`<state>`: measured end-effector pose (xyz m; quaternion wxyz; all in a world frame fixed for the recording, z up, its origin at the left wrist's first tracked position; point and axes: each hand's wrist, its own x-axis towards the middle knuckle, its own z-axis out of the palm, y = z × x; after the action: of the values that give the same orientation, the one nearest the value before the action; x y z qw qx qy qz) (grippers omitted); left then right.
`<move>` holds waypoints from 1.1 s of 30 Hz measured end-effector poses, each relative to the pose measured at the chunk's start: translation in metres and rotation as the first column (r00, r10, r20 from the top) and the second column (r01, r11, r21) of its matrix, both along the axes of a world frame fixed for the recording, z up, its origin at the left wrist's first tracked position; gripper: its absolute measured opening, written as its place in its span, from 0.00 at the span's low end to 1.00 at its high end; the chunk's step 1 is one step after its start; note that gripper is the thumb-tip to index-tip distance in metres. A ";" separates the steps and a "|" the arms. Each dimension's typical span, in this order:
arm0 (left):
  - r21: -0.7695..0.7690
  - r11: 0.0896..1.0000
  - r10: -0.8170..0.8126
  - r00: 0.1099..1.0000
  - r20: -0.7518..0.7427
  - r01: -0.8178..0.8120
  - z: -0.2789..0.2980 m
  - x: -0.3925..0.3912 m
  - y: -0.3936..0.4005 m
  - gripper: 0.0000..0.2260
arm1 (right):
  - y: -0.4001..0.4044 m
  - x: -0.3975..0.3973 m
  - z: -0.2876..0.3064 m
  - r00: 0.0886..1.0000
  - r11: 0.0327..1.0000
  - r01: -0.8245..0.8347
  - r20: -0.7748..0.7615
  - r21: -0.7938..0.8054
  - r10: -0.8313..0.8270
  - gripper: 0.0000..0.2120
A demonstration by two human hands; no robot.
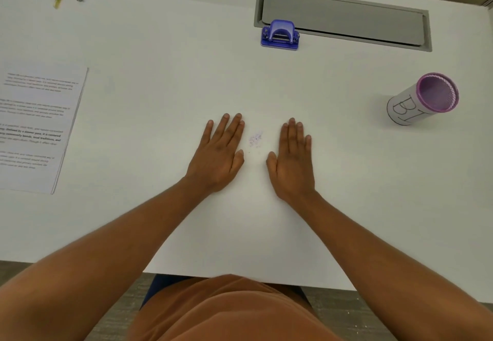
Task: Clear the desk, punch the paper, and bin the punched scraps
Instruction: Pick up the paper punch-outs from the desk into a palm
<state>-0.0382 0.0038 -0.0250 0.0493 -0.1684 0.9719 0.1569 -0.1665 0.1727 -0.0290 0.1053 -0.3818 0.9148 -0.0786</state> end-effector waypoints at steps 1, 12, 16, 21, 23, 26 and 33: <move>-0.014 1.000 -0.019 1.000 0.002 0.019 -0.001 0.000 0.003 0.31 | -0.005 0.004 0.000 0.998 0.998 -0.055 0.007 -0.010 0.055 0.34; 0.017 0.998 0.053 0.997 -0.047 -0.052 -0.004 0.068 0.022 0.30 | 0.050 0.010 0.003 0.992 0.963 -0.044 0.103 -0.265 0.073 0.31; -0.011 0.998 0.060 0.998 0.012 -0.060 -0.010 0.090 0.032 0.31 | 0.084 0.019 -0.005 0.991 0.991 -0.121 0.059 -0.048 0.124 0.40; -0.030 0.998 0.054 0.999 -0.001 -0.054 -0.012 0.056 0.043 0.31 | 0.049 0.019 -0.010 0.998 0.997 -0.062 -0.023 0.054 0.064 0.41; -0.040 0.998 0.051 0.999 -0.007 -0.051 -0.011 0.032 0.044 0.30 | 0.024 0.013 -0.010 0.997 0.996 -0.058 -0.038 0.062 0.060 0.39; -0.032 0.998 0.047 0.999 -0.014 -0.048 -0.009 0.003 0.041 0.29 | -0.007 0.005 -0.006 0.996 0.995 -0.088 -0.018 0.054 0.089 0.34; -0.001 0.998 0.065 0.996 -0.062 -0.065 -0.009 0.020 0.012 0.30 | 0.031 -0.017 0.005 0.979 0.972 -0.121 0.137 -0.203 0.150 0.34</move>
<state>-0.0178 0.0161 -0.0338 0.0140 -0.1952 0.9672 0.1620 -0.1834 0.2040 -0.0237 0.1421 -0.4449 0.8639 -0.1887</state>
